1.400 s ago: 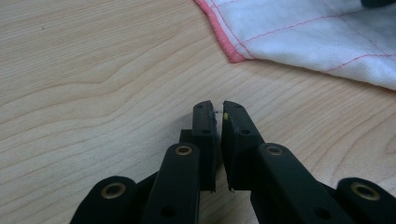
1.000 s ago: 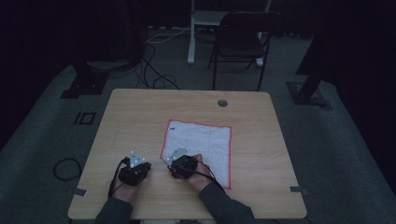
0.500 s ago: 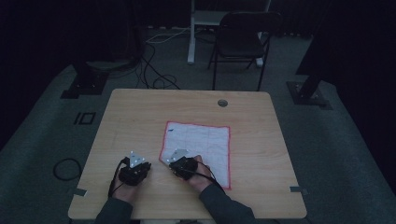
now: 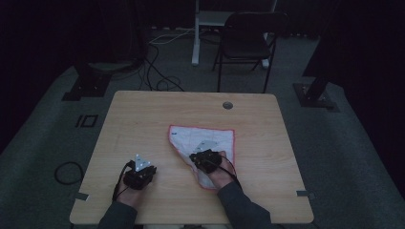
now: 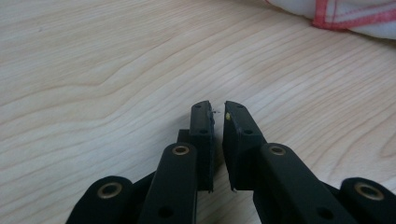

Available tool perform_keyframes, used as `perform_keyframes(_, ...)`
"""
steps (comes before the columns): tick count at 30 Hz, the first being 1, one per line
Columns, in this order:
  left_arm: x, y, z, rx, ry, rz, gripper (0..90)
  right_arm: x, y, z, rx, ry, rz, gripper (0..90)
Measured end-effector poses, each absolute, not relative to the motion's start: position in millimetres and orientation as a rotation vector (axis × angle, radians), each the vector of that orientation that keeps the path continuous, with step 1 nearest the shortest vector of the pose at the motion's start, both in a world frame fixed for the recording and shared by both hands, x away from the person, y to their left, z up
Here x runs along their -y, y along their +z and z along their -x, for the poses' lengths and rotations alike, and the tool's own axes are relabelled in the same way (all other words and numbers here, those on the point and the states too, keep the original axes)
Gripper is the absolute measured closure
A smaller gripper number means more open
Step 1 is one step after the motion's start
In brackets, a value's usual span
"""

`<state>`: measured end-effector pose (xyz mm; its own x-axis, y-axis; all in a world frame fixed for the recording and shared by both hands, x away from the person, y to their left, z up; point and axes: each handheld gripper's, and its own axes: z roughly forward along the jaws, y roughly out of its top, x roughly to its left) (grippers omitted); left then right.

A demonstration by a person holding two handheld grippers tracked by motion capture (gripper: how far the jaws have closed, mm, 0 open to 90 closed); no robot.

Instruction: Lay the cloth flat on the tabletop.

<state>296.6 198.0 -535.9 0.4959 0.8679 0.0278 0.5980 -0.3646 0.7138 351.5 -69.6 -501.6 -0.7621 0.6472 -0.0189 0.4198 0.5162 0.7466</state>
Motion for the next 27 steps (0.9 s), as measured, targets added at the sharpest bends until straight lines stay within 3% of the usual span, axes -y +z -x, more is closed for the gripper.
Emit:
perform_keyframes(17,-126.0,-515.0,-318.9,-0.988,0.526,-2.134,76.5,101.4,-522.5,-362.7,-2.440,0.982,-1.012,79.4)
perform_keyframes(27,-100.1,-525.0,-338.1,-0.937,0.515,-2.199,63.1,115.8,-520.1,-360.3,-2.422,1.001,-1.022,78.6)
